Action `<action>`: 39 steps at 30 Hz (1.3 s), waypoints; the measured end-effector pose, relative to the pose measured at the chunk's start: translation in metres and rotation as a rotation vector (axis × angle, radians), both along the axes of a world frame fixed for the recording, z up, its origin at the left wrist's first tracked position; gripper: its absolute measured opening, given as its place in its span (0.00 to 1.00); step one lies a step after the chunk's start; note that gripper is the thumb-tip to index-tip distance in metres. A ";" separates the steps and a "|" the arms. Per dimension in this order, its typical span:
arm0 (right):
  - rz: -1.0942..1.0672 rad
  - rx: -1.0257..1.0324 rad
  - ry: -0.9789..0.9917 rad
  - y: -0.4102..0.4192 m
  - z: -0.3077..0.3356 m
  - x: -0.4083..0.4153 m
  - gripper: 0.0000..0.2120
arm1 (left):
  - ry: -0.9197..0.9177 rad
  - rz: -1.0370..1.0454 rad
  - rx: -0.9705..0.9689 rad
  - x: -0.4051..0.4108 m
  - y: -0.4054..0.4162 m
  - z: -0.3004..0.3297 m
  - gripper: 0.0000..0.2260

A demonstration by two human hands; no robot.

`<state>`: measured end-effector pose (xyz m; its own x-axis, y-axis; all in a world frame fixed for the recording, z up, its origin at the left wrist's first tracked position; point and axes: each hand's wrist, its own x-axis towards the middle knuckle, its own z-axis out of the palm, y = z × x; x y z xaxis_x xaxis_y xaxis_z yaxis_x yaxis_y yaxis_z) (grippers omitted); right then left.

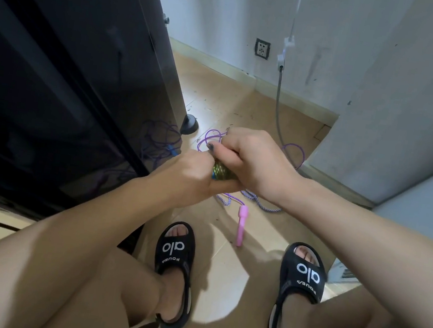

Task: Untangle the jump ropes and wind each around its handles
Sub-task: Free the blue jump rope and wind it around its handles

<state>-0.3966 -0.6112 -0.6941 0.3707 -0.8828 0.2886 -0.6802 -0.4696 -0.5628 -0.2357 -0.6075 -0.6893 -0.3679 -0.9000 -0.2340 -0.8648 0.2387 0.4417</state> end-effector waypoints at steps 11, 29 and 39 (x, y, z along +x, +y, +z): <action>-0.173 0.194 -0.198 -0.004 0.007 -0.007 0.26 | 0.315 -0.033 0.138 0.002 0.003 0.009 0.08; -0.088 0.806 -0.239 -0.005 0.005 -0.014 0.24 | 0.505 -0.127 0.153 0.008 0.008 0.017 0.14; -0.072 1.025 -0.527 -0.003 0.007 -0.019 0.16 | 0.551 -0.102 0.088 0.003 0.006 0.018 0.16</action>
<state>-0.4152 -0.6141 -0.6874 0.3562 -0.8065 -0.4718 -0.2543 0.4022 -0.8795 -0.2329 -0.6014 -0.6716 -0.5414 -0.8390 -0.0554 -0.4752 0.2509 0.8433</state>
